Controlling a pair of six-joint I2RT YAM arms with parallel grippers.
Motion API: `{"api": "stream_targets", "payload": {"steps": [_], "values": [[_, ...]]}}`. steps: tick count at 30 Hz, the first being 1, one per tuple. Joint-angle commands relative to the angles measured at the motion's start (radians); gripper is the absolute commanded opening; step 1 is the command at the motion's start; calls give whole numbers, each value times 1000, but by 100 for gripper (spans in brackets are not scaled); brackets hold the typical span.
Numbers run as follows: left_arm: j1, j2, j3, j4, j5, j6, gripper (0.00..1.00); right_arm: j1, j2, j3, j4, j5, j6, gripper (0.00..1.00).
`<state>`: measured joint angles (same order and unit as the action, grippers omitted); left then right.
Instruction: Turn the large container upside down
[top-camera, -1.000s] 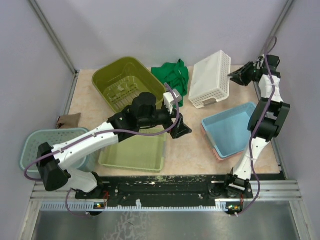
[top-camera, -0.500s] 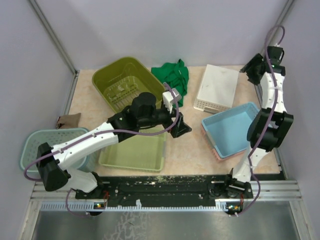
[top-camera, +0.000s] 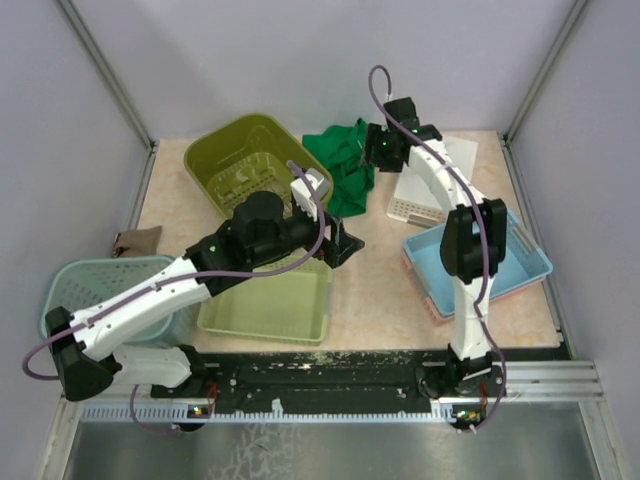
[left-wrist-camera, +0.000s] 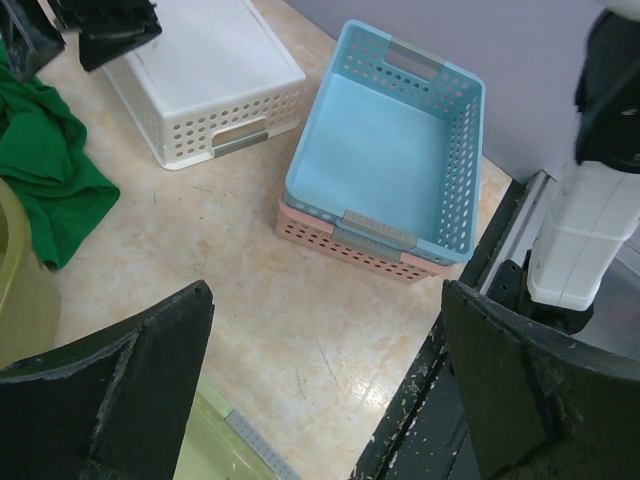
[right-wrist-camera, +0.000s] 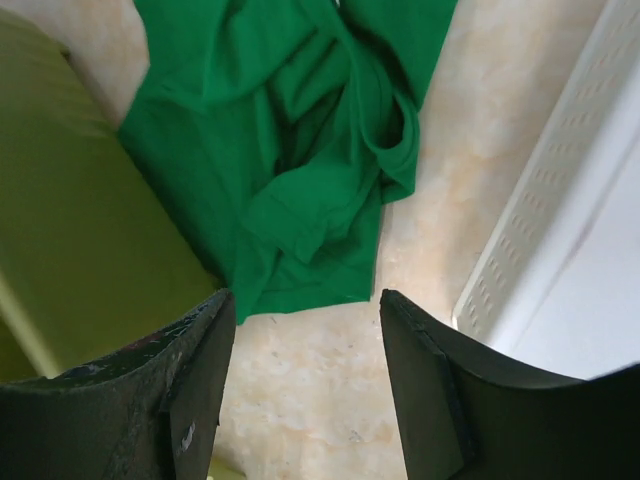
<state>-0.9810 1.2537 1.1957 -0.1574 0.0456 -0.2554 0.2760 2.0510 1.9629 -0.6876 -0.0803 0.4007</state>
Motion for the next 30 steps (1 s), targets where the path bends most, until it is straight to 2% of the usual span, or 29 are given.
{"api": "stream_targets", "payload": {"steps": [1,3,6,9,14,18,24,27,30], "values": [[1,-48,-35,1,-38,-31,100,-16,104,91,-65,-5,-1,60],[1,-52,-41,1,-37,-30,100,-17,150,129,-119,44,-14,60],[1,-55,-44,0,-28,-28,100,-32,190,188,-191,197,-42,60],[1,-56,-41,3,-15,-21,100,-91,213,240,-239,323,-47,61],[1,-52,-47,14,4,-6,100,-190,231,330,-300,393,-25,61],[1,-43,-50,27,18,0,100,-191,184,340,-271,313,-48,61],[1,-20,-33,36,42,0,100,-119,90,173,-98,139,-119,61],[1,-20,-34,37,46,-1,100,-69,113,169,-89,115,-178,61],[1,-19,-39,28,33,2,100,-40,171,204,-132,167,-206,60]]}}
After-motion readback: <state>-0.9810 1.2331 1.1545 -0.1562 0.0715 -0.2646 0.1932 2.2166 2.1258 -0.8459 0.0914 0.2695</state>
